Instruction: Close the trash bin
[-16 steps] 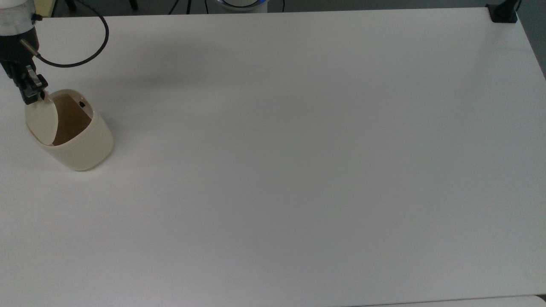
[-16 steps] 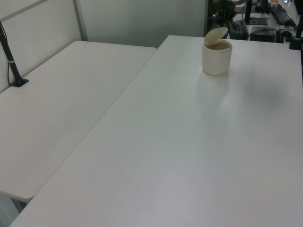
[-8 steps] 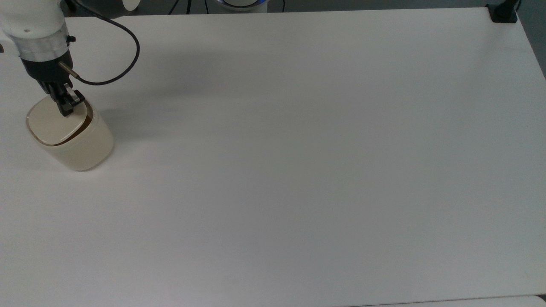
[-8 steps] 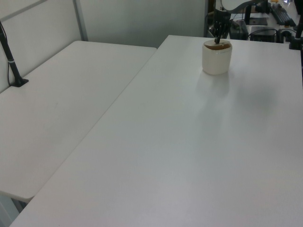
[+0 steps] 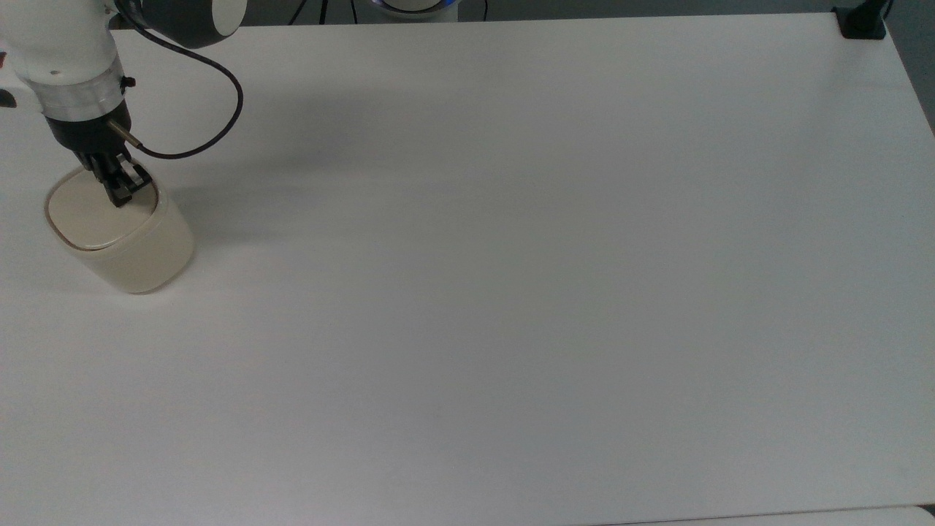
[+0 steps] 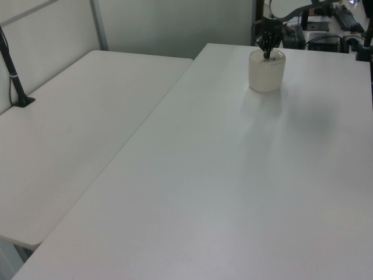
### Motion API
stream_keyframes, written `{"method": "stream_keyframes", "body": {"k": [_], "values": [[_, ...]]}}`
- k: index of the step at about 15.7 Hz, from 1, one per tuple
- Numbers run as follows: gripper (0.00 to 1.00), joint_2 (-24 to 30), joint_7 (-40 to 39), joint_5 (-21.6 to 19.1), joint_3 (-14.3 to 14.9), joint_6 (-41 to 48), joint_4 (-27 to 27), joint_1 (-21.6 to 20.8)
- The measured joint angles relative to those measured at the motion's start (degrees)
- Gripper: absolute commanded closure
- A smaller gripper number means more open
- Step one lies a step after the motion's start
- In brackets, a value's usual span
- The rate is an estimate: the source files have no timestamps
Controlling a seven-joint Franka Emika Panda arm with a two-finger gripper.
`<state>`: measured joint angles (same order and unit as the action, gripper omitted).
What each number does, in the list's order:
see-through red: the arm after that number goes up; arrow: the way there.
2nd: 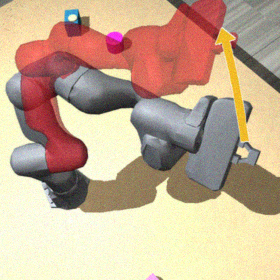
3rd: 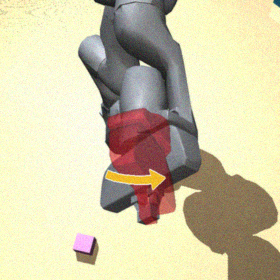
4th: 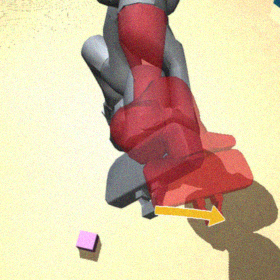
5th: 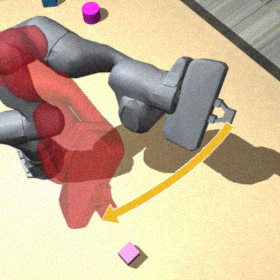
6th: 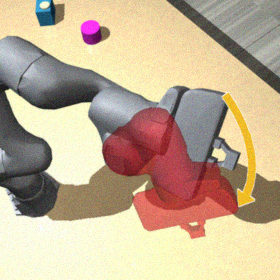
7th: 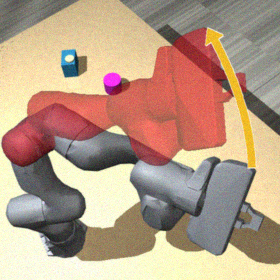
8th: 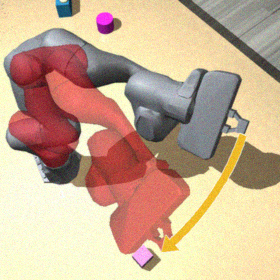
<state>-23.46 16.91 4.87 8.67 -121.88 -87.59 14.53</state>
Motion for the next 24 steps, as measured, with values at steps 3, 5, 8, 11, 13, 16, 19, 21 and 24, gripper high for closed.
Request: {"method": "stream_keyframes", "body": {"k": [3,5,8,11,13,16,19,21,24], "values": [[1.0,0.06,0.0,0.0,-0.01,0.33,0.4,-0.08],[1.0,0.35,-0.05,0.0,-0.05,2.53,1.34,-0.88],[1.0,2.49,-0.08,0.0,-0.15,6.25,2.65,-3.92],[1.0,6.29,-1.87,0.0,-0.32,11.21,3.02,-8.85],[0.99,8.93,-3.2,0.0,-0.46,15.03,3.05,-13.09],[0.99,12.1,-4.04,0.0,-0.59,19.53,3.02,-19.11],[0.93,14.17,-4.39,-0.01,-0.63,22.75,2.97,-22.88],[0.71,15.27,-5.67,-0.01,-0.65,24.14,2.86,-24.32],[0.0,16.17,-7.86,-0.26,-0.65,24.87,2.45,-24.97]]}}
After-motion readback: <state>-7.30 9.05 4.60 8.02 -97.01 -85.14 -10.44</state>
